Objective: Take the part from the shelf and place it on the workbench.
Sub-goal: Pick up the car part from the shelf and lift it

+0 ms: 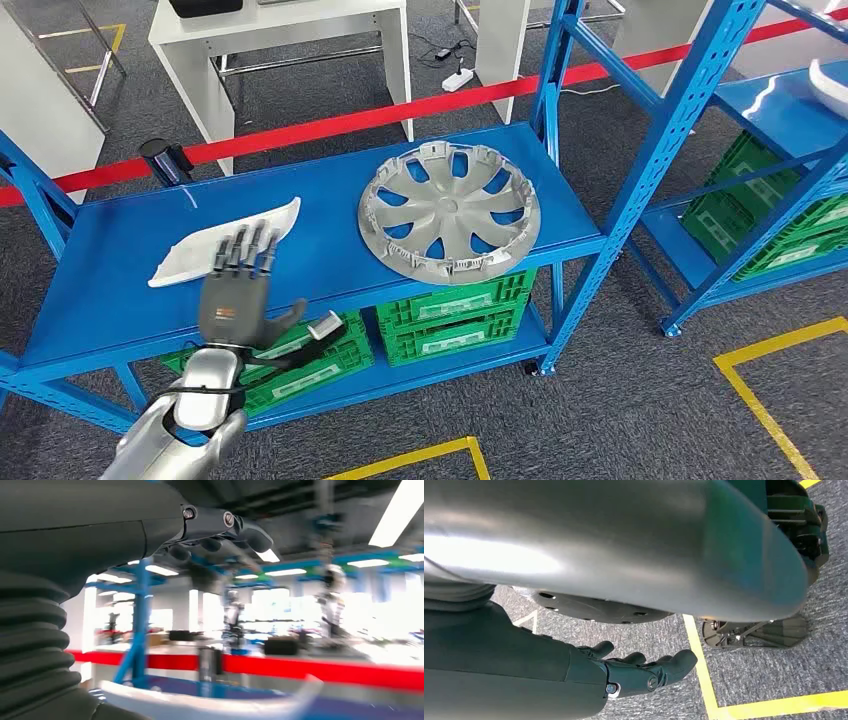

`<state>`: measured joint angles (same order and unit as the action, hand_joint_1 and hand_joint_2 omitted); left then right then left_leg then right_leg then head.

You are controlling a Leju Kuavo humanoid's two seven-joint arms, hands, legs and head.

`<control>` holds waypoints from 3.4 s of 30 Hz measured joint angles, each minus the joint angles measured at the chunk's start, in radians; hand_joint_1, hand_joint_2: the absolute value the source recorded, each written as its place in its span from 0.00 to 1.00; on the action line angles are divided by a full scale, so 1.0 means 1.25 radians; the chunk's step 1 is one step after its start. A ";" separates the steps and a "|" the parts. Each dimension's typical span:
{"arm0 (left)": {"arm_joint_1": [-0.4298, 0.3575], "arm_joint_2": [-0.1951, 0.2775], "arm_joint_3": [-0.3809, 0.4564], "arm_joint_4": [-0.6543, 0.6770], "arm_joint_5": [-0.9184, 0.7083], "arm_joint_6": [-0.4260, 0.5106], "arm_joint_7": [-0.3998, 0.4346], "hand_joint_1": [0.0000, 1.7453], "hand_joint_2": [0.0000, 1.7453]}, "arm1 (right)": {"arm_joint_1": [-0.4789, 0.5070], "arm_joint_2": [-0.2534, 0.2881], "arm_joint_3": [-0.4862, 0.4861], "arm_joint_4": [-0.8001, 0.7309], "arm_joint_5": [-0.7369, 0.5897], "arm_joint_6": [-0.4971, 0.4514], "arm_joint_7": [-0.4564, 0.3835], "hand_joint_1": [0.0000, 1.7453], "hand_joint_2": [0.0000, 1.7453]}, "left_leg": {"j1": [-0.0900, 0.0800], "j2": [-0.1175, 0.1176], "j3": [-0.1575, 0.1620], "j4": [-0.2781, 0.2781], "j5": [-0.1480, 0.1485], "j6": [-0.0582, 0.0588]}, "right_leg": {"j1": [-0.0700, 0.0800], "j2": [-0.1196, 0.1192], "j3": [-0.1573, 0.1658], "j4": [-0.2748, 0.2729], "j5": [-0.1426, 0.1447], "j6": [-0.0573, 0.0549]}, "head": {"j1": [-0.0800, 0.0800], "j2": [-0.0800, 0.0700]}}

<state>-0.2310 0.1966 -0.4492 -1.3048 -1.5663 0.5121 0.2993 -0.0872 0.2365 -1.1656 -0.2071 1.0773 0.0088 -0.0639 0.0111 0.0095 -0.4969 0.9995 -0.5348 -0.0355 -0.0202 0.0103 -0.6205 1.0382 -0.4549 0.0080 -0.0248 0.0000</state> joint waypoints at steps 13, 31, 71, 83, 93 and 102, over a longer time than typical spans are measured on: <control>0.024 -0.057 0.179 0.049 -0.001 0.061 0.012 0.00 1.00 | -0.002 0.000 0.000 0.000 0.000 0.000 0.000 0.00 0.00 | 0.000 -0.003 0.000 0.000 0.000 0.000 | 0.002 -0.002 0.001 0.000 -0.001 0.001 | 0.000 0.000; -0.056 0.058 -0.010 0.172 -0.002 -0.032 0.210 0.00 1.00 | -0.003 -0.004 -0.001 0.000 0.005 0.000 -0.003 0.00 0.00 | 0.000 -0.003 0.000 0.000 0.000 0.000 | 0.002 -0.002 0.002 0.000 -0.001 0.001 | 0.000 0.000; -0.149 0.045 0.207 0.491 -0.001 0.147 0.051 0.00 1.00 | -0.002 -0.008 -0.001 0.000 0.019 0.000 -0.012 0.00 0.00 | 0.000 -0.003 0.001 0.000 0.000 0.000 | 0.002 -0.002 0.002 -0.001 -0.001 0.001 | 0.000 0.000; -0.150 0.015 0.291 0.522 -0.001 0.148 -0.008 0.00 1.00 | -0.002 -0.010 -0.001 0.000 0.008 0.000 -0.022 0.00 0.00 | 0.000 -0.003 0.001 0.000 0.000 0.000 | 0.002 -0.002 0.002 -0.001 -0.001 0.001 | 0.000 0.000; -0.156 0.001 0.312 0.542 -0.001 0.148 -0.024 0.00 1.00 | -0.002 -0.011 -0.001 0.000 0.007 0.000 -0.046 0.00 0.00 | 0.000 -0.003 0.001 0.000 0.000 0.000 | 0.002 -0.002 0.002 -0.001 -0.001 0.001 | 0.000 0.000; -0.168 -0.009 0.319 0.550 -0.001 0.148 -0.065 0.00 1.00 | -0.002 -0.013 -0.001 0.000 0.004 0.000 -0.058 0.00 0.00 | 0.000 -0.003 0.001 0.000 0.000 0.000 | 0.002 -0.002 0.002 -0.001 -0.001 0.001 | 0.000 0.000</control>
<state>-0.4411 0.1850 -0.0509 -0.6174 -1.5682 0.6970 0.2177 -0.0891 0.2209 -1.1673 -0.2071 1.0821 0.0088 -0.1368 0.0109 0.0063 -0.4958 0.9996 -0.5347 -0.0354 -0.0178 0.0083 -0.6181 1.0373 -0.4557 0.0093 -0.0244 0.0000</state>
